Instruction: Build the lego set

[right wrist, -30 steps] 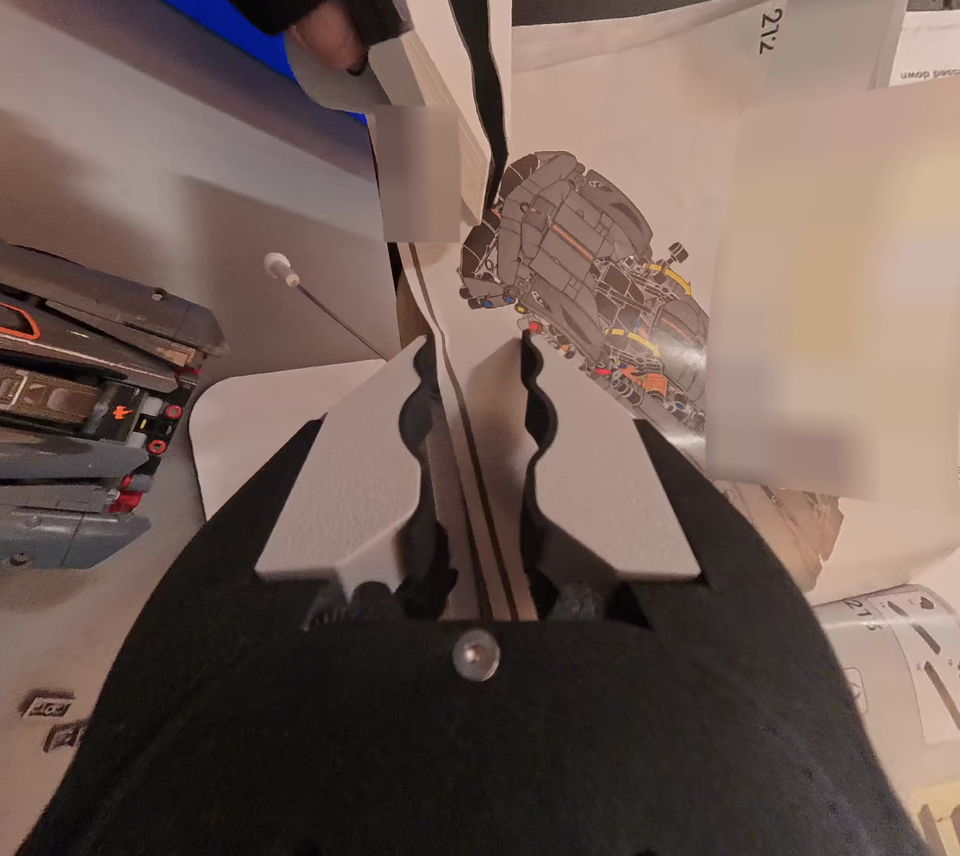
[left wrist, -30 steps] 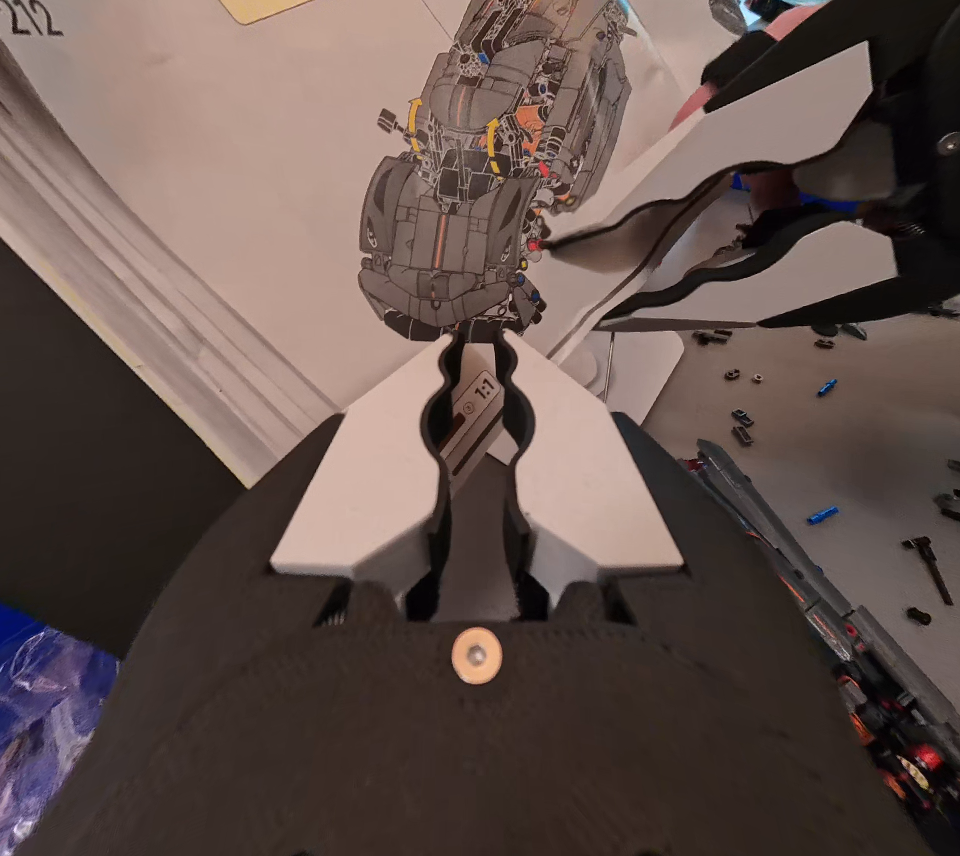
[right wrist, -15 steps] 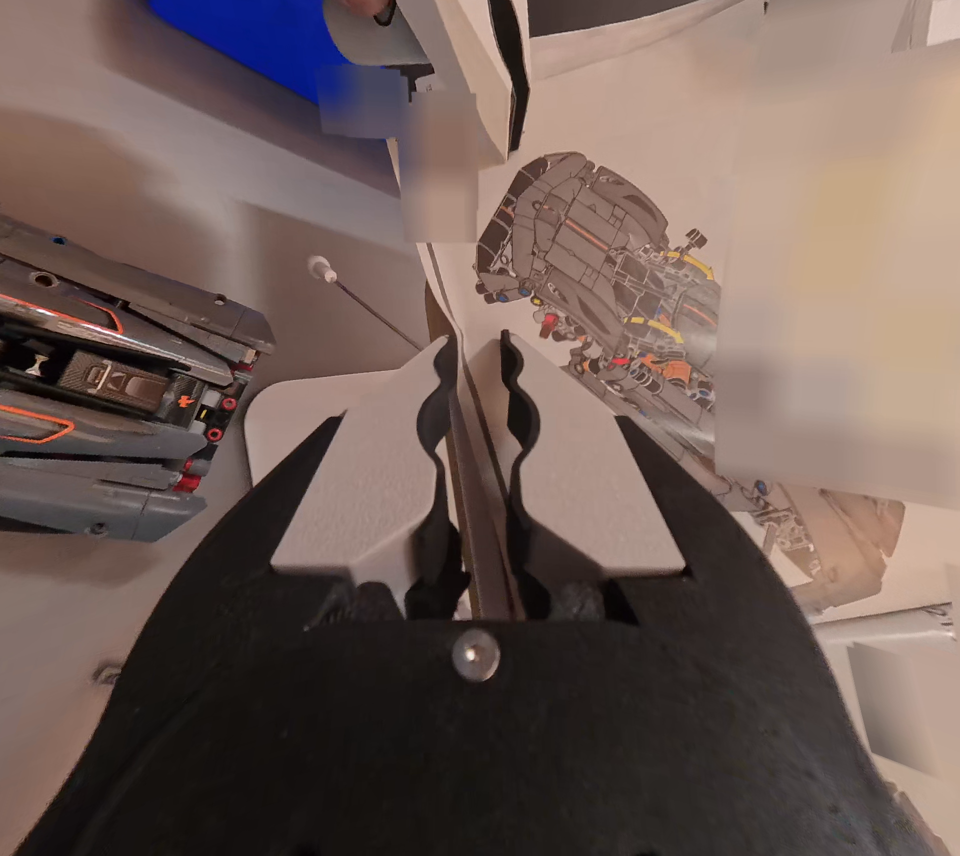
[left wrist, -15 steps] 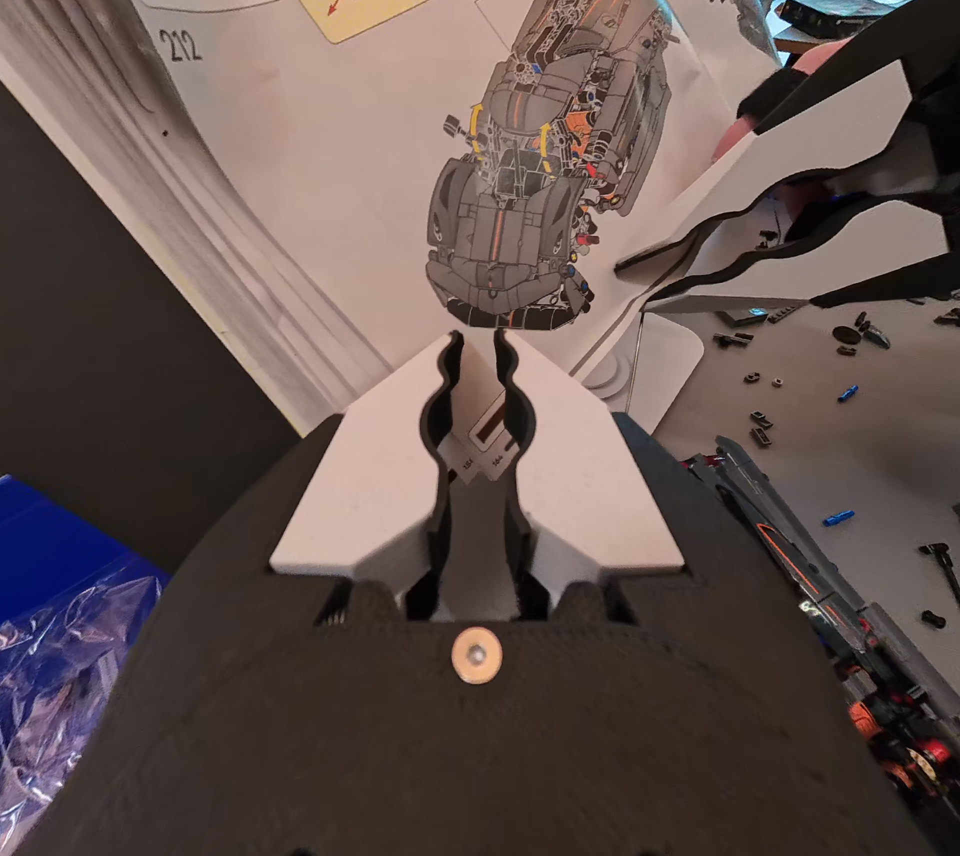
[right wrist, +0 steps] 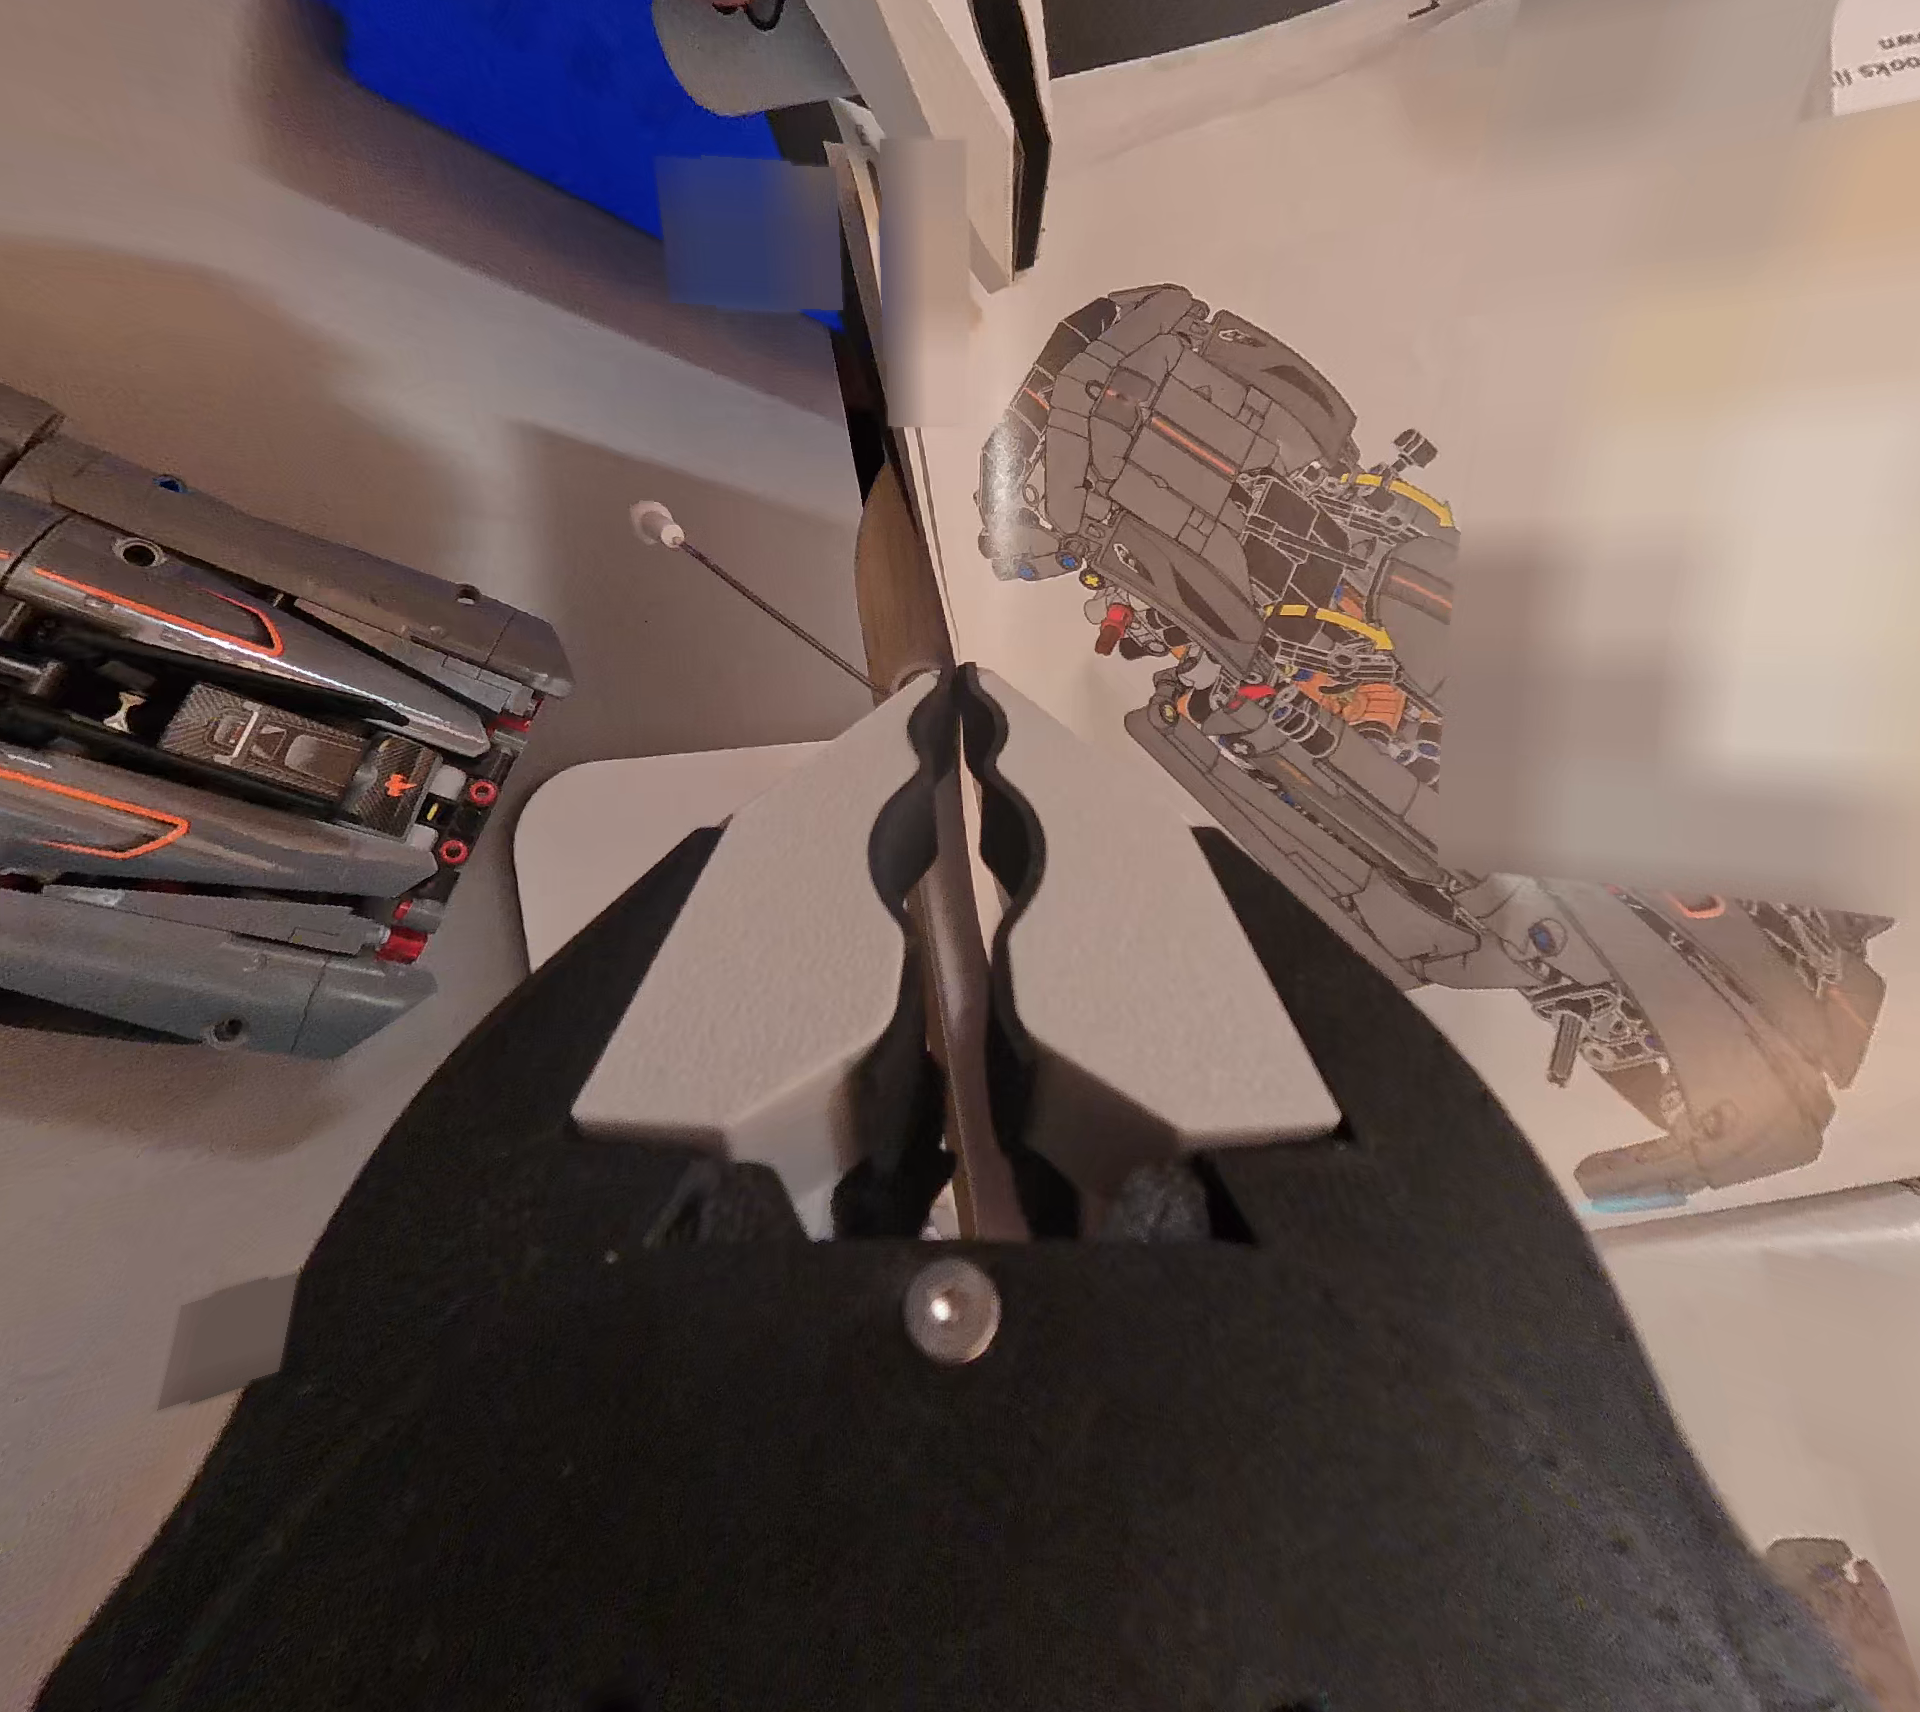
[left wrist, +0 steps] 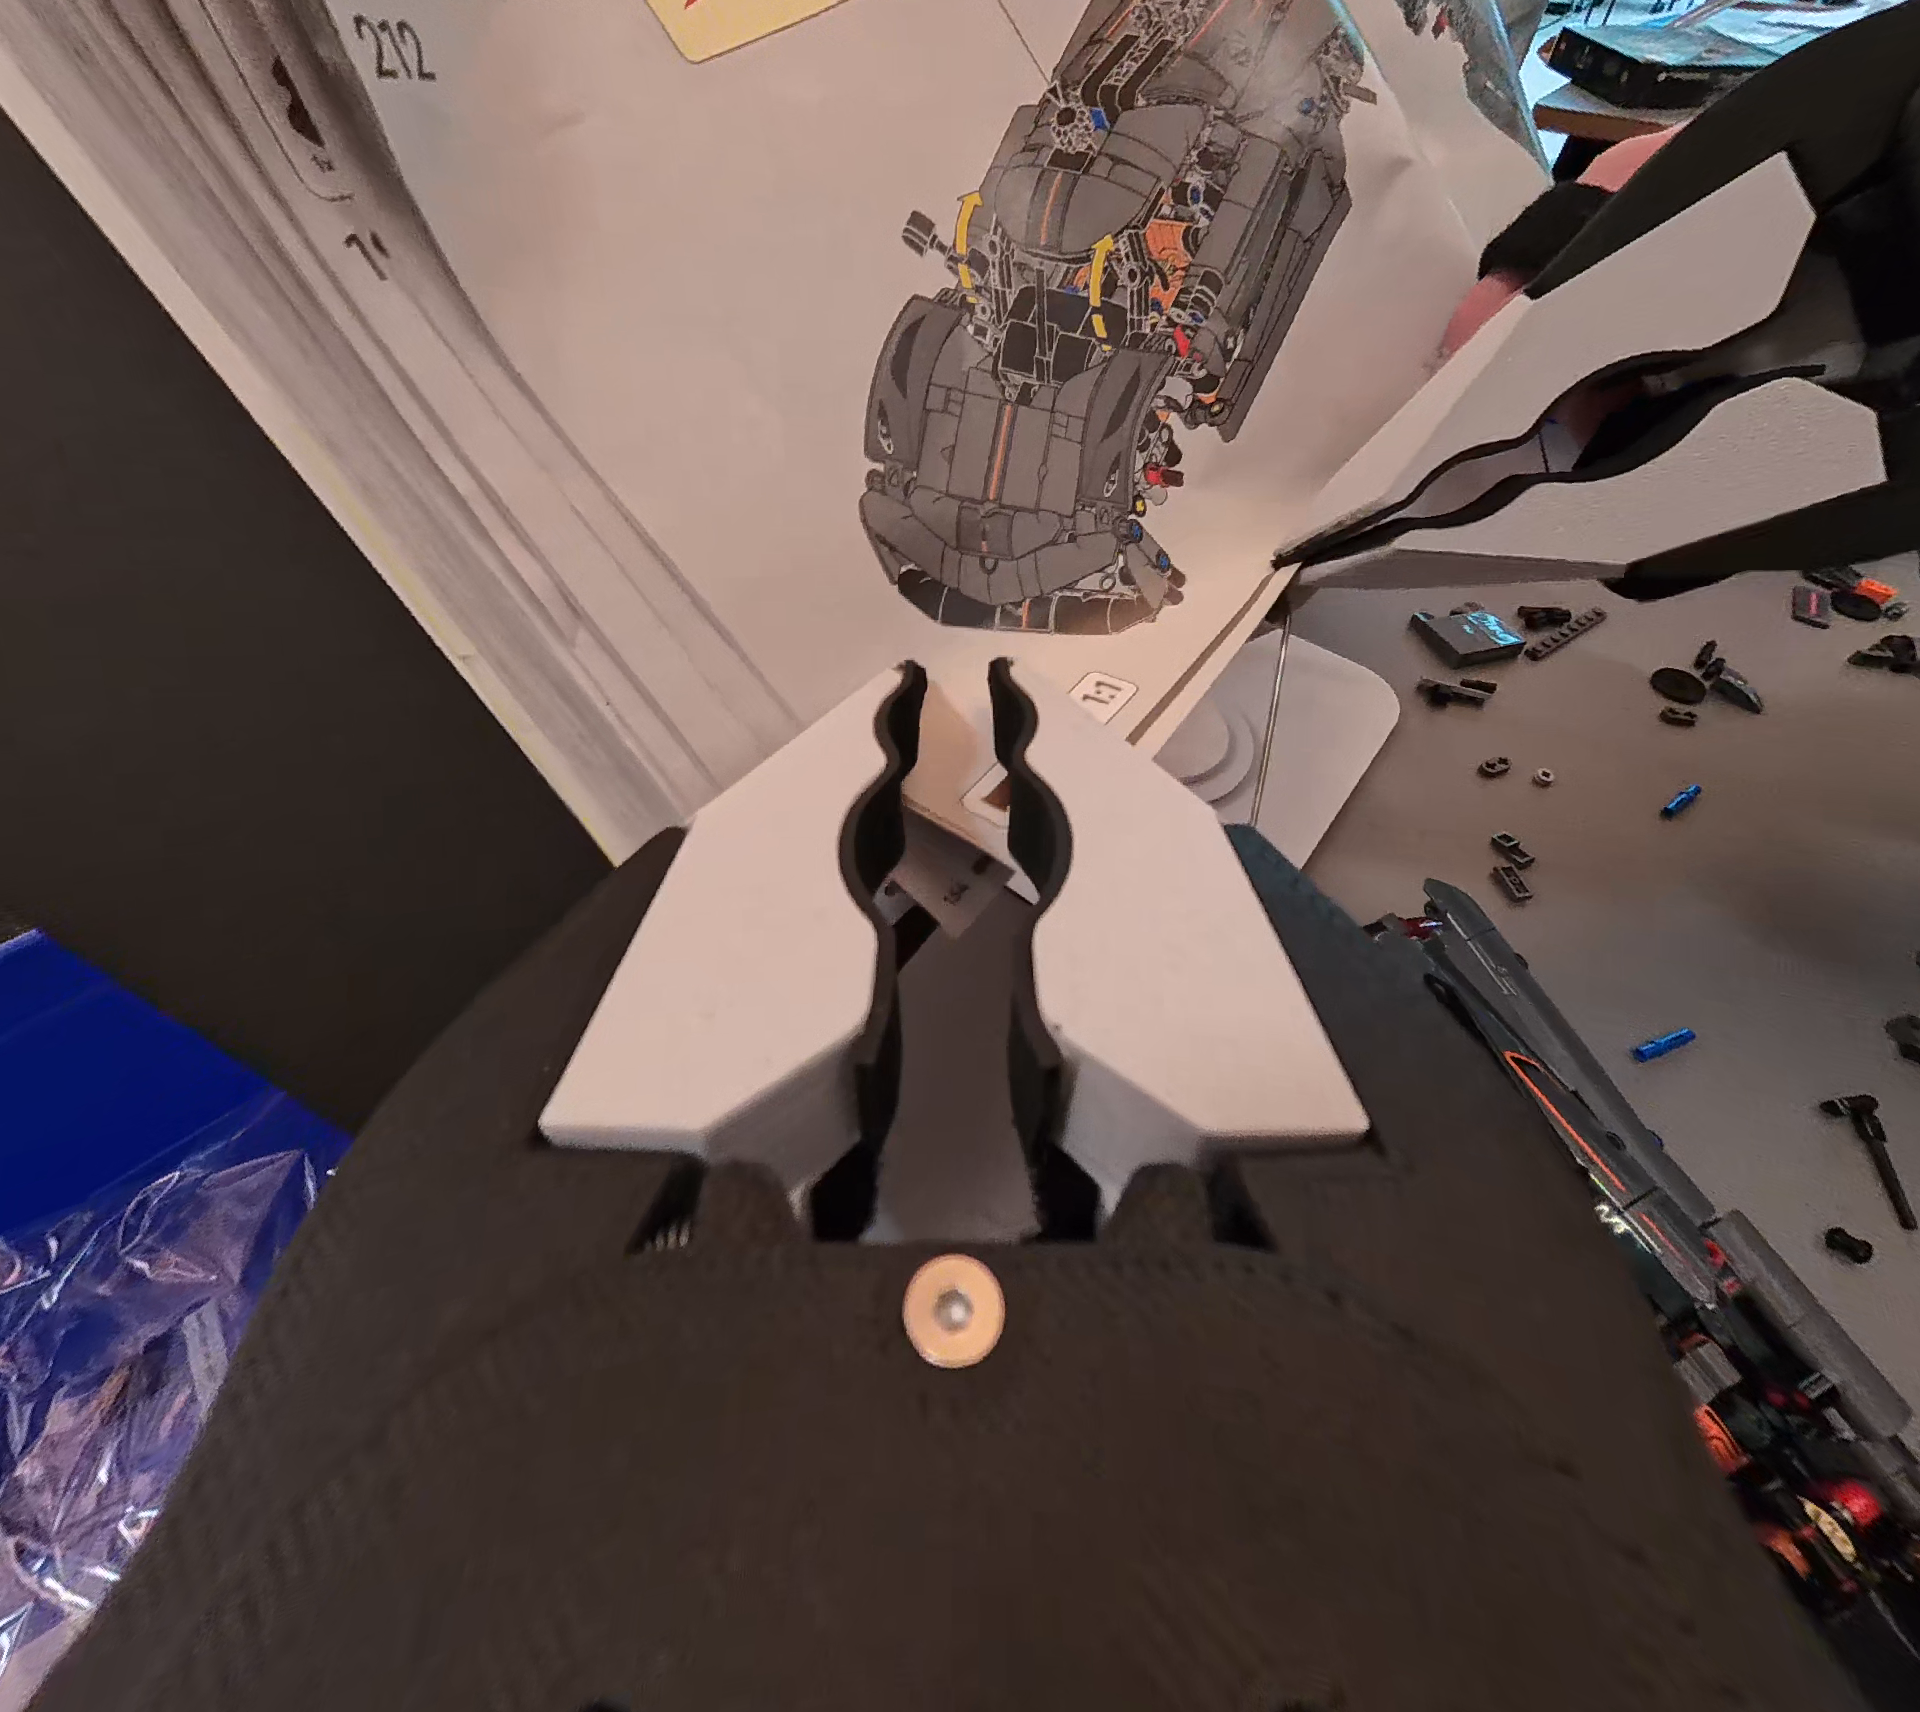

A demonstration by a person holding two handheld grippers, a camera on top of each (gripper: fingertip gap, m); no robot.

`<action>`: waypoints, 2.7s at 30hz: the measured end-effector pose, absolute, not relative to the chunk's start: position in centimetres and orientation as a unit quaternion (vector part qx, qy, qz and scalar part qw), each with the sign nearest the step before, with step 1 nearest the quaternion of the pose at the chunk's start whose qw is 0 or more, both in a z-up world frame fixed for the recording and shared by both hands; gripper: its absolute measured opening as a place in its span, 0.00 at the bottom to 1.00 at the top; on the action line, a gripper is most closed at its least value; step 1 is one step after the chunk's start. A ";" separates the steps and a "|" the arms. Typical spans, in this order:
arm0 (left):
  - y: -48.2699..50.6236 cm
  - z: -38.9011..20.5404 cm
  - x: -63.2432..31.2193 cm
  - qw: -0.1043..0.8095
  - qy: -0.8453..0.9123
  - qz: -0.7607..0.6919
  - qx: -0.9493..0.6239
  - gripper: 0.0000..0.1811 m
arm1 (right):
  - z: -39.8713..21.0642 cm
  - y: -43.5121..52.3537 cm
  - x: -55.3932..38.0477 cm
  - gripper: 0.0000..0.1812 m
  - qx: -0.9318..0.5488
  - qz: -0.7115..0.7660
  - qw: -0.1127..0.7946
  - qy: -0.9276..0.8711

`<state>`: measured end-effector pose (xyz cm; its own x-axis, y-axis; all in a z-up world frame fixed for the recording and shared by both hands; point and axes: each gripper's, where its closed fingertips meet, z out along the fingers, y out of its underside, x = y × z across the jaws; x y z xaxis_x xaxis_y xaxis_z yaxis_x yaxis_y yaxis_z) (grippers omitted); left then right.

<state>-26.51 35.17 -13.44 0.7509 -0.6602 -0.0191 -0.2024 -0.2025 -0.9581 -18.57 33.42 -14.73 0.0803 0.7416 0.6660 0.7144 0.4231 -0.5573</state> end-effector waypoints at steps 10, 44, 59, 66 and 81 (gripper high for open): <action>35.0 -13.3 -26.9 0.561 0.285 -0.209 -0.748 0.06 | -14.4 33.2 -18.4 0.00 -0.543 0.053 0.508 -0.666; 34.2 -10.2 -28.0 0.601 0.228 -0.326 -0.694 0.07 | -5.6 30.5 -11.0 0.00 -0.530 0.187 0.676 -0.476; 34.3 -11.3 -25.9 0.581 0.257 -0.303 -0.711 0.06 | -6.4 32.2 1.3 0.00 -0.591 0.233 0.709 -0.304; 34.5 -11.8 -25.5 0.573 0.261 -0.298 -0.717 0.06 | -9.0 33.5 4.6 0.00 -0.640 0.259 0.678 -0.252; 34.0 -11.4 -24.5 0.571 0.281 -0.277 -0.720 0.06 | -15.4 31.0 8.4 0.00 -0.731 0.289 0.573 -0.232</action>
<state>-24.50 34.04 -11.45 0.6883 -0.7212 0.0777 -0.0882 -0.1896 -0.9779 8.37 31.04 -15.36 0.7252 0.6706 -0.1561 0.0091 -0.2361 -0.9717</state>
